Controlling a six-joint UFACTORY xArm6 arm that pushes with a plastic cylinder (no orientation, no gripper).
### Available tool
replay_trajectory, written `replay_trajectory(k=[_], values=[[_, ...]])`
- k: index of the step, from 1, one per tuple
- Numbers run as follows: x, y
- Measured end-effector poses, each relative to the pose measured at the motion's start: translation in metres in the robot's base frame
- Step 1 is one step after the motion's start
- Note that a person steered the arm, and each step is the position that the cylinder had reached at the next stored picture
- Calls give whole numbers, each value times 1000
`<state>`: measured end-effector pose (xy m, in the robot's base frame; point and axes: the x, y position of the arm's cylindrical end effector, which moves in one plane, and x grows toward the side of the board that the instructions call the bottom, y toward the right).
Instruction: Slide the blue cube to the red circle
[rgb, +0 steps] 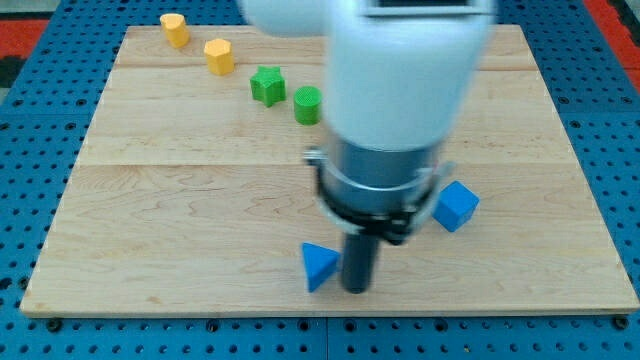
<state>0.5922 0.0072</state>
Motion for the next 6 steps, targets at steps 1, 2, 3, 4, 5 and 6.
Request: replay_trajectory(k=[1,2,3,4,5,6], values=[[-22,37],[-66,151],[-76,224],[-103,218],[-114,174],[-97,119]])
